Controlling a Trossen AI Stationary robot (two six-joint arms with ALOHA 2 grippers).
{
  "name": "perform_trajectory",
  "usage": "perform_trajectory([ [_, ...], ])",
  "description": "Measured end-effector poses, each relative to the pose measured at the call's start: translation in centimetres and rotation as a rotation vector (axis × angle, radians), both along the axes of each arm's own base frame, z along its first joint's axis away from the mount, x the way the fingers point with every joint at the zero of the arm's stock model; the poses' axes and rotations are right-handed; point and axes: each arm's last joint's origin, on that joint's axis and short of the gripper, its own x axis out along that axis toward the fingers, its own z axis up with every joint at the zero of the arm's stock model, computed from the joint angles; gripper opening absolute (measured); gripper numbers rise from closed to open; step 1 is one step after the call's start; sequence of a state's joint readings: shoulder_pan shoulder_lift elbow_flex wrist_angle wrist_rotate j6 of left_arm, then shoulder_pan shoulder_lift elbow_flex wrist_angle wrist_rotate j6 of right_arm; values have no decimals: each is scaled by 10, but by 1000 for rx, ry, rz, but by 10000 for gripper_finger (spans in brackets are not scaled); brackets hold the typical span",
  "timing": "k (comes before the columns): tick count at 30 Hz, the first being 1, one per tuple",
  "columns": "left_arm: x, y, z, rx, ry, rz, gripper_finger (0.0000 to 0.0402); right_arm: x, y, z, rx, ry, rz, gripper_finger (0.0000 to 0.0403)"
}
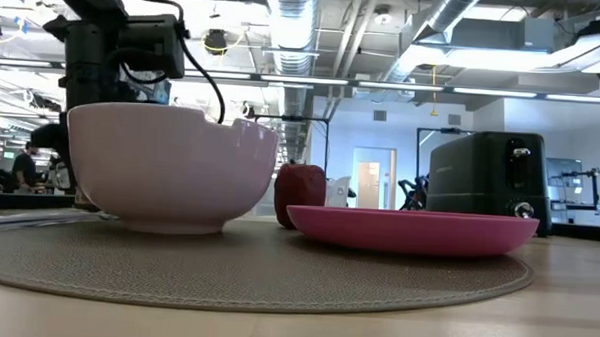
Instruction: Arrange a breakfast setting
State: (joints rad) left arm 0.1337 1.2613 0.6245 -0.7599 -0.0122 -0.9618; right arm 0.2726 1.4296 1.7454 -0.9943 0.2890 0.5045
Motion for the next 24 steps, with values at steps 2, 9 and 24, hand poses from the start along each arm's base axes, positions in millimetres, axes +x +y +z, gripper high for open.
perform_trajectory([
  [2, 0, 0, 4, 7, 21, -9, 92, 0, 0, 0, 0, 0, 0, 255],
  [9, 0, 2, 30, 57, 79, -59, 92, 0, 0, 0, 0, 0, 1, 255],
  [24, -2, -29, 155, 216, -548, -466, 91, 1, 0, 1, -25, -7, 21, 255],
])
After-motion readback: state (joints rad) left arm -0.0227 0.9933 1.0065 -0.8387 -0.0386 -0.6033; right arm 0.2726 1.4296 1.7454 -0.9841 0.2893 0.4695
